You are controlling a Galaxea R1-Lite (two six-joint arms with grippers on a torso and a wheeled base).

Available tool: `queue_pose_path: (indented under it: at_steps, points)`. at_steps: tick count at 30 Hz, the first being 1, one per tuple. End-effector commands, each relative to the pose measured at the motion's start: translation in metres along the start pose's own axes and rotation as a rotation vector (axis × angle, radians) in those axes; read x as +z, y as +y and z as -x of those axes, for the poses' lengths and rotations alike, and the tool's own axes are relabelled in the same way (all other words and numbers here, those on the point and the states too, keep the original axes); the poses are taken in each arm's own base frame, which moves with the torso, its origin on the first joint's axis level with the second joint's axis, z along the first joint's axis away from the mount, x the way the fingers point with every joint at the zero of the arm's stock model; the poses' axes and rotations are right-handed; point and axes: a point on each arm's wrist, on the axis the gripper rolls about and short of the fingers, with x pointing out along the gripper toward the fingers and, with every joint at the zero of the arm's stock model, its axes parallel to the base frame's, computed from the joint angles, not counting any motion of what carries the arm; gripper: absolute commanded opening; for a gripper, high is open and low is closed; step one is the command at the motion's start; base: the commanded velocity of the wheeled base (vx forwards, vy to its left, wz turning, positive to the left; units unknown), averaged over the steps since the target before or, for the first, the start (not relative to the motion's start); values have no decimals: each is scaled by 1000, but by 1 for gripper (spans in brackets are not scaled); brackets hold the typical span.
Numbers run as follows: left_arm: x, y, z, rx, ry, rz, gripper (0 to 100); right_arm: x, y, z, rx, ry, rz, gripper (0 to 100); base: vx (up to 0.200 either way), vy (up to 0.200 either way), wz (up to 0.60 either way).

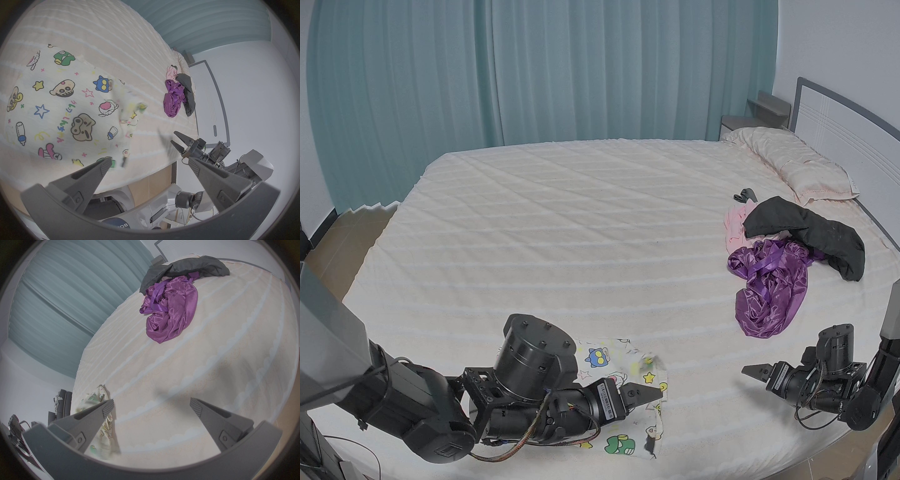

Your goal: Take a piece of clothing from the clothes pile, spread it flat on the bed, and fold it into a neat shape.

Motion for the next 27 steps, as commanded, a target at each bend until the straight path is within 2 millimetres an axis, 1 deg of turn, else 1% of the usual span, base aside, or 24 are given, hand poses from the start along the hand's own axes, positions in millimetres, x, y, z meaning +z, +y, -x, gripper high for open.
queue_pose_path:
  at_steps: [1,3,6,7,9,11,12,13,15,17,18,19,21,23,24,25,26,27]
  points:
    - [9,6,8,7,-35,19,100,-1,-1,-2,-8,7,-1,100,0,0,0]
    - [20,9,15,6,-75,39,100,-1,-1,-2,-8,7,-1,100,0,0,0]
    - [34,16,18,18,-117,65,100,-1,-1,-2,-7,8,-1,100,0,0,0]
    - [35,17,18,19,-121,66,100,-1,-1,-2,-7,8,-1,100,0,0,0]
    - [47,22,19,37,-168,90,100,-1,-1,-2,-7,8,-1,100,0,0,0]
    - [53,28,17,57,-187,105,100,-1,-1,-2,-8,7,-1,100,0,0,0]
    - [59,32,18,71,-214,119,100,-1,-1,-2,-7,8,-1,100,0,0,0]
    - [61,34,19,75,-221,126,100,-1,-1,-2,-7,8,-1,100,0,0,0]
    - [64,43,27,96,-238,155,100,-1,-1,-2,-7,10,-1,100,0,0,0]
    - [62,51,38,113,-254,172,100,-2,-1,-2,-6,11,0,100,0,0,0]
    - [61,52,40,115,-255,174,100,-2,-1,-2,-6,11,0,100,0,0,0]
    - [55,59,51,129,-259,192,100,-2,-1,-2,-5,12,1,100,0,0,0]
    - [47,67,64,145,-264,213,100,-2,-1,-2,-5,12,1,100,0,0,0]
    - [39,76,74,173,-268,234,100,-2,-1,-2,-5,13,2,100,0,0,0]
    - [39,77,74,176,-267,236,100,-2,-1,-2,-5,13,2,100,0,0,0]
    - [32,85,81,199,-264,253,100,-3,-1,-1,-7,15,2,100,0,0,0]
    - [30,87,82,206,-264,259,100,-2,-1,-1,-6,14,2,100,0,0,0]
    - [25,92,88,216,-269,291,100,-3,-1,-1,-6,16,3,100,0,0,0]
